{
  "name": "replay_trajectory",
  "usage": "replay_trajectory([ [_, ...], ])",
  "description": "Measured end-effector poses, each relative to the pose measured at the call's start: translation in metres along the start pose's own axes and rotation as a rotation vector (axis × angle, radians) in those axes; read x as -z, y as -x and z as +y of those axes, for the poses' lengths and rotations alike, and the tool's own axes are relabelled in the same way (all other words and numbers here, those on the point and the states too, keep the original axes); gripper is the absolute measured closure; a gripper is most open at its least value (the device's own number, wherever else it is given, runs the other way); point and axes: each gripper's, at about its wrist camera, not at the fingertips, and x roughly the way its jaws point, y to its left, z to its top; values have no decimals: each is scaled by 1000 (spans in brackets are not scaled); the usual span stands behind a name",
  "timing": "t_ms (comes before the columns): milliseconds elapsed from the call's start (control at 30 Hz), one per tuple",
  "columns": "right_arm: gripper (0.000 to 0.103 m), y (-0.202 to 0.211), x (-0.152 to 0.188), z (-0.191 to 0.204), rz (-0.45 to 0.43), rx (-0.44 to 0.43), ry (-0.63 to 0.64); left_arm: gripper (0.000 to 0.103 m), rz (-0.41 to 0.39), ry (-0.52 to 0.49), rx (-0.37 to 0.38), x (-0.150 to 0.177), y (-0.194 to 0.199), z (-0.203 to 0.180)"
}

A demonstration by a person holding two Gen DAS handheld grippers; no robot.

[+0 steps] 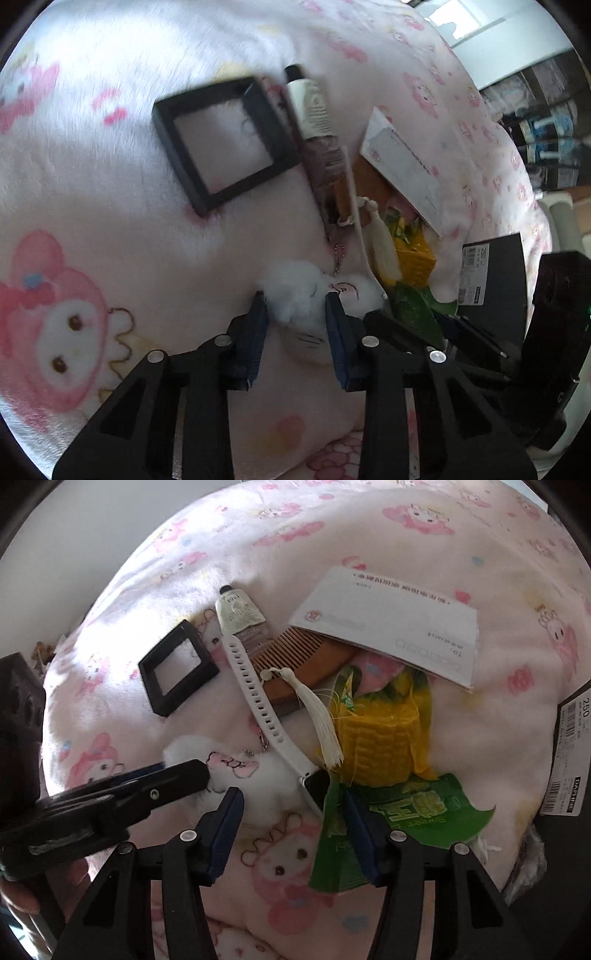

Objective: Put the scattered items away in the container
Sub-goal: 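Reach the left gripper to the white fluffy plush toy and close on it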

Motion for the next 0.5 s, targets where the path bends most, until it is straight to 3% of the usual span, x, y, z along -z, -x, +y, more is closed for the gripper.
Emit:
replay_trajectory([
  [133,51,10,6,-2,-21,-16,-40,88,-23,31,81,6,17,7],
  [200,51,22,13,-3,-41,-17,-52,93,-54,31,73,11,32,11],
  [333,51,36,21,-3,-55,-77,-72,93,-95,39,49,14,55,25],
  [433,50,26,18,0,-21,-116,-73,88,-87,43,43,10,57,33],
  [500,50,18,10,5,-8,-118,-60,72,-84,66,36,9,56,39],
])
